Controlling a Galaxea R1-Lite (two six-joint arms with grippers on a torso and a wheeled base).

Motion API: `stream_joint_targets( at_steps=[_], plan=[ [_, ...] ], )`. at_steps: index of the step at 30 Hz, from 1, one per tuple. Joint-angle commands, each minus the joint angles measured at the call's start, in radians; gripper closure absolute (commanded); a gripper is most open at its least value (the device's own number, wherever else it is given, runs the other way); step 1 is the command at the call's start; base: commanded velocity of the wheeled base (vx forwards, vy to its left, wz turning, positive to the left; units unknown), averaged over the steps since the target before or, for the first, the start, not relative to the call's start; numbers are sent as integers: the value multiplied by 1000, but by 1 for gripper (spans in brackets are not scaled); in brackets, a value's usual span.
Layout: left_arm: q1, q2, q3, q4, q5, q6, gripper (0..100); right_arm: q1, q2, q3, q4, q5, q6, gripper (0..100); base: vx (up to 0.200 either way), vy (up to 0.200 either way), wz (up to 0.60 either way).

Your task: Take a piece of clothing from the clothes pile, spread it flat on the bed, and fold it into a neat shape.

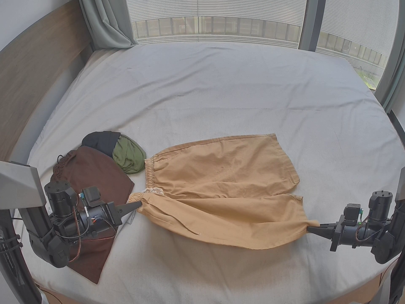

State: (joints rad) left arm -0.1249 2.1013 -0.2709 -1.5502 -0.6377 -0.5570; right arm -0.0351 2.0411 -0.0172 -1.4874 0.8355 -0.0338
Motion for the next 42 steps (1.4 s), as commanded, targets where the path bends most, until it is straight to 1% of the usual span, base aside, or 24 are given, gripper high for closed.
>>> stream_joint_targets(
  at_steps=[1, 5, 8, 15, 22, 34, 42],
  plan=[
    [7, -3, -4, -2, 0, 0, 100, 15, -56, 16, 22, 0, 0, 100, 0, 0, 0],
    [16, -6, -18, -2, 1, -15, 100, 29, -107, 16, 52, 2, 2, 100, 0, 0, 0],
    [16, -7, -22, -2, 1, -38, 100, 29, -133, 13, 53, 2, 29, 100, 0, 0, 0],
    [16, -17, -25, -2, 1, -41, 100, 29, -167, -10, 50, 2, 72, 100, 0, 0, 0],
    [16, -27, -36, -1, 1, -54, 100, 26, -199, -70, 41, 0, 175, 100, 0, 0, 0],
    [16, -26, -64, -2, 3, -60, 100, 24, -200, -150, 32, -13, 265, 100, 0, 0, 0],
    [8, -23, -76, -1, 33, -64, 100, 38, -199, -194, 33, -58, 304, 100, 0, 0, 0]
  ],
)
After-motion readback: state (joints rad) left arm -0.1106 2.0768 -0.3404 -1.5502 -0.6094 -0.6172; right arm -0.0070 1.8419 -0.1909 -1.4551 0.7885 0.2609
